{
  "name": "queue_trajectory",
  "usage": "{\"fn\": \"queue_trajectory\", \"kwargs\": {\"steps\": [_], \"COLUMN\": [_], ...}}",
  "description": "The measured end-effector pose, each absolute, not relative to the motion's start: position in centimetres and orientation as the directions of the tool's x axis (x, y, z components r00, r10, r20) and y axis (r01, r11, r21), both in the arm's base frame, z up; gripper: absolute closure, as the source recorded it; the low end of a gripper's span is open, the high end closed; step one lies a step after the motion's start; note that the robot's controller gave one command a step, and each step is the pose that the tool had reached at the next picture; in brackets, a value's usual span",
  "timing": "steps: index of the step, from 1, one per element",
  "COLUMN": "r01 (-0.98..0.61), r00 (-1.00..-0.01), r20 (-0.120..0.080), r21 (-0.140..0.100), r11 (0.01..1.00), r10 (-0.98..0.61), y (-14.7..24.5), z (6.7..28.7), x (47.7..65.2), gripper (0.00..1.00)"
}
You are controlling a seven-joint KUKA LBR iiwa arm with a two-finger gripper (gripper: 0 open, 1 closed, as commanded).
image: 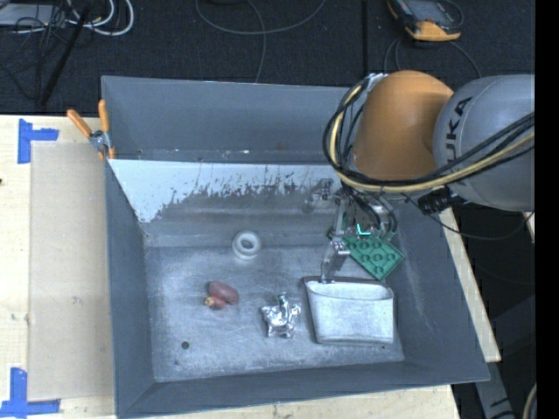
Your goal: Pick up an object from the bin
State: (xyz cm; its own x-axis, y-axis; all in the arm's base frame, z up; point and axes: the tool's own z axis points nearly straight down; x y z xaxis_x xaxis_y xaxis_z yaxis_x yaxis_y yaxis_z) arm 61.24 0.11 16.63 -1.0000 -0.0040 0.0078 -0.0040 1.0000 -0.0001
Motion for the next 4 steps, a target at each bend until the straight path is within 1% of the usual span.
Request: {"fn": "queue_trajectory", "kwargs": {"steps": [1,2,3,4], "r01": [0.151,0.089,0.032,0.033], "r00": [-0.988,-0.996,-0.999,-0.999], "r20": [0.01,-0.015,-0.013,-0.01], "r21": [0.0,-0.002,0.0,0.002], "r11": [0.989,0.996,0.999,0.999], "r10": [0.151,0.089,0.032,0.033], "y": [-0.5,1.5,5.9,5.9], "z": [7.7,7.3,7.3,7.6], "x": [55.6,54.3,51.3,51.4], "gripper": [0.0,0.0,0.0,1.0]}}
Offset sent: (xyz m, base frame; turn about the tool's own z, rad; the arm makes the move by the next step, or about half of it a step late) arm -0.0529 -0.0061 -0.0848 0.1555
